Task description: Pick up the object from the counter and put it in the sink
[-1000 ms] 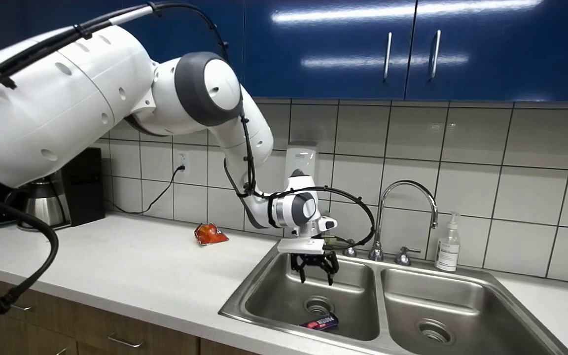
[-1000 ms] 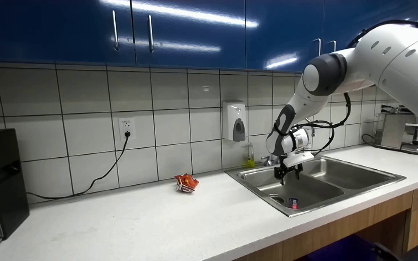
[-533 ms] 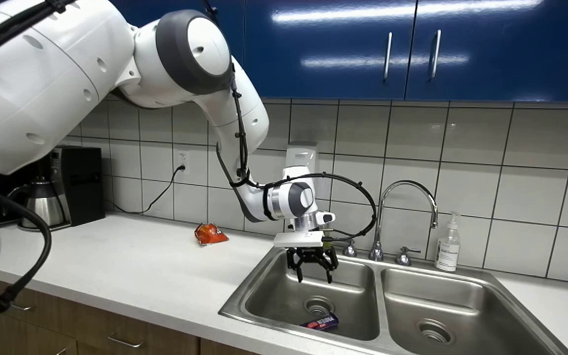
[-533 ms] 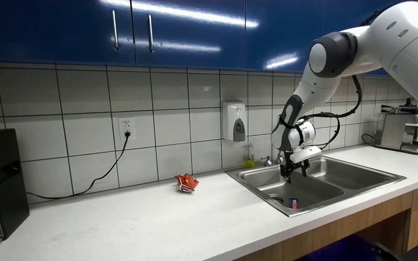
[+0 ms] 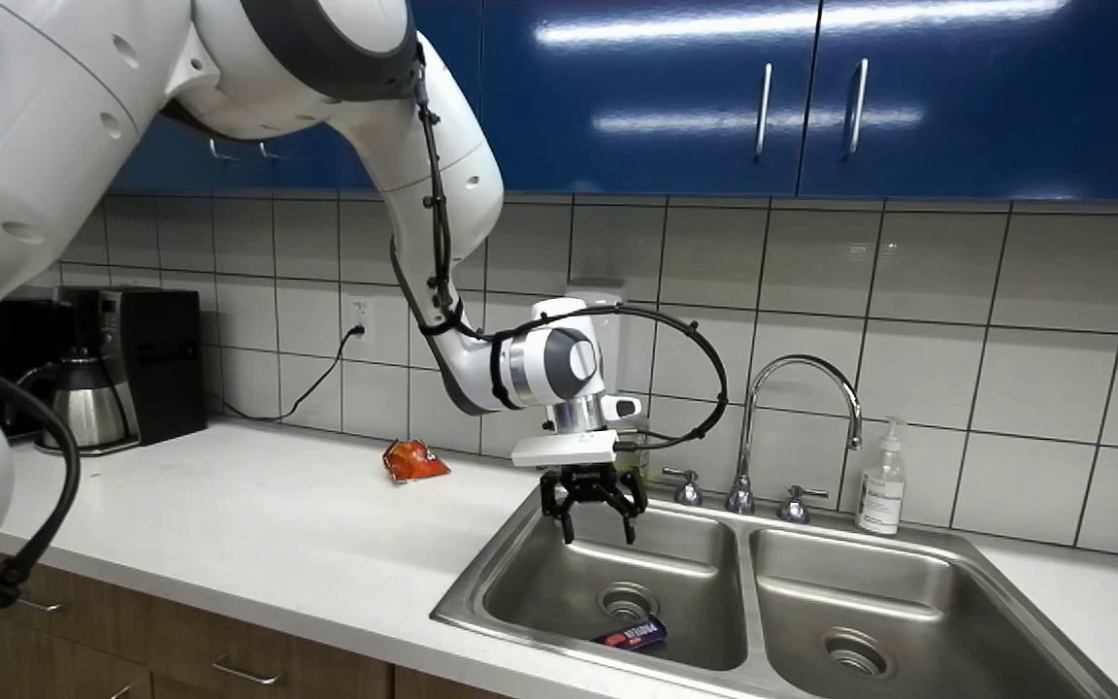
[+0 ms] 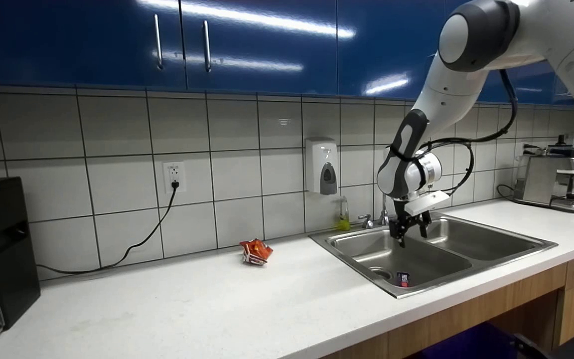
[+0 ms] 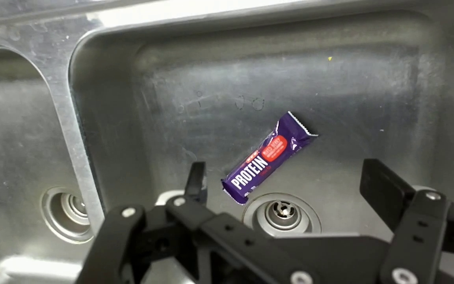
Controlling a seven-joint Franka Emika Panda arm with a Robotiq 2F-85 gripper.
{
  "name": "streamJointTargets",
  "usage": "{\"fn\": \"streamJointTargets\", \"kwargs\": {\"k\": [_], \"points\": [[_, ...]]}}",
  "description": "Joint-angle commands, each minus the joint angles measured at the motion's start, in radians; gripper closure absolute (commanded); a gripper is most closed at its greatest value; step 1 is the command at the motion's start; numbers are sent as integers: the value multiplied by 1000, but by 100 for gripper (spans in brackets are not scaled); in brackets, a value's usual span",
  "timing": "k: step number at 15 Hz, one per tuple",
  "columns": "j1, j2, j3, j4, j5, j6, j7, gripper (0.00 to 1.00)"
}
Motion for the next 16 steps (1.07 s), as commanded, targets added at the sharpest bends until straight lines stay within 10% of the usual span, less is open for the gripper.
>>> {"fn": "streamJointTargets", "kwargs": {"k": [1, 16], "points": [[37, -130, -18, -127, -63, -15, 54, 0], [23, -355, -3, -353, -180, -3, 140, 0]]}}
